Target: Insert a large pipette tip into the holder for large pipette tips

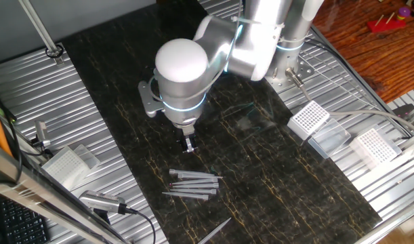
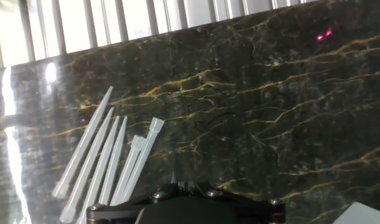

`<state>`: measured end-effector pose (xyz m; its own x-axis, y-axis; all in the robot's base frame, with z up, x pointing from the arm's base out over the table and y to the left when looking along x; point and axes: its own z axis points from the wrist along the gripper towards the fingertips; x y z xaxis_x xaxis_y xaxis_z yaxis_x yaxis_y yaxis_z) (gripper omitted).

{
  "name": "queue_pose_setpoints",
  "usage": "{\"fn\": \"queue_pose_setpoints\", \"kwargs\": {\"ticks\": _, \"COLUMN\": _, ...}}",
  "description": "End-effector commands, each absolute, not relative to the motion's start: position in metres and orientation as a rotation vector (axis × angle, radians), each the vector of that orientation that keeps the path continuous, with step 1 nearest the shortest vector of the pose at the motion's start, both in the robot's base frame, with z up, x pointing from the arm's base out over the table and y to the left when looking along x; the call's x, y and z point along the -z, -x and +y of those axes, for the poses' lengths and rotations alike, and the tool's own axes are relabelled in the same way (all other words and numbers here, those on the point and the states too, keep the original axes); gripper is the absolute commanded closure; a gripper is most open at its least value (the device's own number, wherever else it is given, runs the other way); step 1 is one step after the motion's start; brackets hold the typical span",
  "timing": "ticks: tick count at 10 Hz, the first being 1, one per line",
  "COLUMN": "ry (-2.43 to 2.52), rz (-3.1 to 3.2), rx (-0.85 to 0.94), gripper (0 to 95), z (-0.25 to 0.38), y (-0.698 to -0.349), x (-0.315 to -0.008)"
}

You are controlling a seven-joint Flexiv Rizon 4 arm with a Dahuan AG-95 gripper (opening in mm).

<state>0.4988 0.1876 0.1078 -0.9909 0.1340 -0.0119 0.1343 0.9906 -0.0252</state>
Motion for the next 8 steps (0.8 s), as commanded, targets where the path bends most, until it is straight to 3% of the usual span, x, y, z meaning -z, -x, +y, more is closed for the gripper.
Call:
{"fn": "queue_pose_setpoints", "kwargs": {"ticks": 1, "ry": -0.176, "rz": 3.189, "rx": 0.009, "gripper": 95.0, "z": 0.187, "y": -0.498, "x": -0.111}}
{"fn": "queue_pose_setpoints", "kwargs": {"ticks": 8, "ry": -0.229, "rz": 3.222, "rx": -0.011, "gripper": 95.0, "z": 0.2, "y": -0.511, "x": -0.121}}
